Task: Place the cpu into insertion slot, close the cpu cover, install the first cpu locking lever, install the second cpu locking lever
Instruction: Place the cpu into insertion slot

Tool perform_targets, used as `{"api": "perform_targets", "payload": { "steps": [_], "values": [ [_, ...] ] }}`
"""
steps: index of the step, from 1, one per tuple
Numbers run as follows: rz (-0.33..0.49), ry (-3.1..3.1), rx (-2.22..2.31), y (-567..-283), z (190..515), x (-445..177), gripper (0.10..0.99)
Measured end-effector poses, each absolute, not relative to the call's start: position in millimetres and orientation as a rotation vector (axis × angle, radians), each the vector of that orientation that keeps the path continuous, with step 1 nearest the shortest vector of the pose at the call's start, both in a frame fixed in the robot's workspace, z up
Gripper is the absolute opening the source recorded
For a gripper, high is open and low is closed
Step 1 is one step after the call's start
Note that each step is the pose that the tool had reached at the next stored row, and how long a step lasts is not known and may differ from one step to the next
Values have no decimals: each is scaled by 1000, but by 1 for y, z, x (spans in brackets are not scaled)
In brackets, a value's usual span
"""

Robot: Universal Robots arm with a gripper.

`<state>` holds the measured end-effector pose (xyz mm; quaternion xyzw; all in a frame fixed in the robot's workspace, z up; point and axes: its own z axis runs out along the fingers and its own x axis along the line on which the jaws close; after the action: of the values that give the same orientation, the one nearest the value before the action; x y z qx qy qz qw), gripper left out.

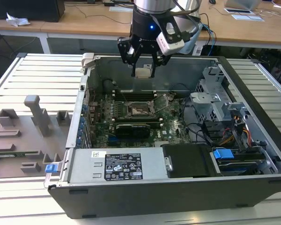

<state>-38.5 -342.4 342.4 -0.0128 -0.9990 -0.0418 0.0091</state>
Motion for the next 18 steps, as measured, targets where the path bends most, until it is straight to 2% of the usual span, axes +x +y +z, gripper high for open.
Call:
{"api": "perform_targets", "payload": {
  "steps": [18],
  "values": [
    [-126, -3121, -40, -342, 327, -38, 545]
  ]
}}
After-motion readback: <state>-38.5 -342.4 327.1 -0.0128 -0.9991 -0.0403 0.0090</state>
